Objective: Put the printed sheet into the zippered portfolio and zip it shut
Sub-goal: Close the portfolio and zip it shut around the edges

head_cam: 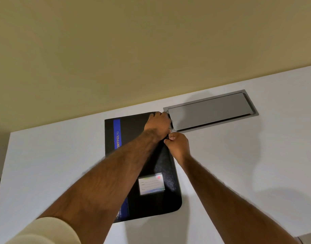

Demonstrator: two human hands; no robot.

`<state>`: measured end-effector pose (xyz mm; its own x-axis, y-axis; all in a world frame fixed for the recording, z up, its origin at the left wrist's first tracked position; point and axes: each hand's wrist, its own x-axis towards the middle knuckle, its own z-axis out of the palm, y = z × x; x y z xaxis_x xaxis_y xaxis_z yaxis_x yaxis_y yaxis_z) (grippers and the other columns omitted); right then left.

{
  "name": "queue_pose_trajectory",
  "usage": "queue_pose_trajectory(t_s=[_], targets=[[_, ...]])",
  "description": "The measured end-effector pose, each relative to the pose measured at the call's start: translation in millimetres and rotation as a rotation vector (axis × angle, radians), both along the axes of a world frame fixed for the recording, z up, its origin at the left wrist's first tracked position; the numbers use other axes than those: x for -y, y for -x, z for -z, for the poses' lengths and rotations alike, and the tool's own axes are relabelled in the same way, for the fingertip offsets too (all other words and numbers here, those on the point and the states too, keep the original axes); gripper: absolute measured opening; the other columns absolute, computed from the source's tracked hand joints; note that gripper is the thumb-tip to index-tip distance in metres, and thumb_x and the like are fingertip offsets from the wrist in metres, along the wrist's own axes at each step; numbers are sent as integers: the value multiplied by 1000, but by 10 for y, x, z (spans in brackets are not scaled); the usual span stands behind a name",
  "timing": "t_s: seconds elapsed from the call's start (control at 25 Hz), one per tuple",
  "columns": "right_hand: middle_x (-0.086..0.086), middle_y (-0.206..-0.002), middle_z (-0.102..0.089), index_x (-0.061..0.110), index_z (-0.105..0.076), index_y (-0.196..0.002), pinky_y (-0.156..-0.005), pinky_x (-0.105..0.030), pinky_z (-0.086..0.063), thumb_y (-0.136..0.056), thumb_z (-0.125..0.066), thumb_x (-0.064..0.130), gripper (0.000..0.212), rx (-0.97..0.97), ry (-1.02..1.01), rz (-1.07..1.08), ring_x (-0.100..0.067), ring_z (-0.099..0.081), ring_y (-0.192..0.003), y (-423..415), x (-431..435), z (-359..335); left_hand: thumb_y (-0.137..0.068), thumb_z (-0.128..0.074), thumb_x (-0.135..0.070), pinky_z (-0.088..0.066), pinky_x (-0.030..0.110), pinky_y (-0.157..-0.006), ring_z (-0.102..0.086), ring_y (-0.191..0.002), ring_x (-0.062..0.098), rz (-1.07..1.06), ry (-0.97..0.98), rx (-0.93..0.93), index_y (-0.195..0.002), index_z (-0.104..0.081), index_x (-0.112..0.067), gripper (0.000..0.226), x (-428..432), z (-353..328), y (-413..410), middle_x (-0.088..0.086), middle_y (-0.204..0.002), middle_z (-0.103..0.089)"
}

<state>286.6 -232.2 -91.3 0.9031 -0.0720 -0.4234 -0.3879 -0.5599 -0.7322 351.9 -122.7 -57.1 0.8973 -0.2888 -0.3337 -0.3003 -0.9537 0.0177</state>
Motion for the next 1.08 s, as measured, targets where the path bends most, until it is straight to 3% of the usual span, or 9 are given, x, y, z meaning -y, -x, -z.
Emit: queue_pose_trajectory(t_s=[0.16,0.32,0.48,0.6,0.68,0.76,0.84,0.92,1.08], targets=[[-13,-73,-68,-1,-63,-73,-75,-40,-59,-86,-71,12,20,-44,-62,54,-29,-68,-73,-72,-74,-3,-94,-58,-34,-32,51,-113,-45,-128,32,-13,-48,2,-122,-65,-11,36,68,-39,-68,11,-134,-54],[-8,-76,-66,17,-61,-72,-84,-48,-60,-93,-63,11,22,-100,-144,99,-33,-69,-81,-97,-103,-3,-90,-66,-36,-22,60,-118,-37,-138,34,-60,-81,-67,-127,-64,-12,43,187,-44,-66,13,-145,-47],[5,-80,-67,32,-59,-73,-81,-39,-59,-89,-61,28,16,-80,-160,135,-22,-68,-83,-107,-121,-85,-94,-61,-23,-18,64,-119,-31,-144,35,-34,-80,-67,-131,-61,-13,38,259,-52,-69,13,-150,-42],[3,-72,-61,26,-55,-70,-80,-39,-58,-95,-61,16,28,-64,-148,145,-20,-63,-73,-107,-130,-71,-95,-61,-20,-16,64,-120,-35,-142,34,-33,-77,-29,-133,-58,-10,40,266,-59,-67,13,-149,-43],[4,-64,-56,21,-52,-64,-69,-32,-53,-94,-63,11,33,-68,-107,149,-14,-56,-61,-121,-118,-67,-92,-65,-24,-12,62,-121,-38,-139,33,0,-112,27,-135,-56,-9,47,244,-92,-86,14,-148,-43],[3,-65,-58,16,-55,-66,-66,-28,-48,-88,-72,14,28,-85,-115,163,-11,-56,-61,-132,-110,-93,-89,-65,-21,-12,60,-122,-41,-136,33,20,-140,85,-138,-52,-7,52,192,-126,-141,14,-146,-44],[1,-72,-61,13,-57,-71,-69,-27,-48,-82,-79,16,24,-94,-141,211,-12,-59,-69,-135,-111,-92,-91,-59,-13,-15,58,-122,-44,-132,32,-4,-128,132,-140,-48,-6,51,107,-130,-215,14,-143,-46],[2,-70,-57,14,-51,-69,-63,-24,-43,-81,-80,14,31,-85,-141,240,-10,-54,-66,-111,-129,-119,-91,-55,-8,-24,54,-119,-48,-129,32,-40,-99,154,-139,-47,-6,49,27,-88,-289,14,-141,-48],[2,-69,-54,16,-47,-67,-67,-26,-44,-84,-77,13,35,-76,-128,247,-10,-53,-64,-107,-154,-114,-89,-53,-6,-39,46,-104,-53,-119,32,-138,-21,111,-130,-50,-5,42,-2,-6,-410,14,-129,-55]])
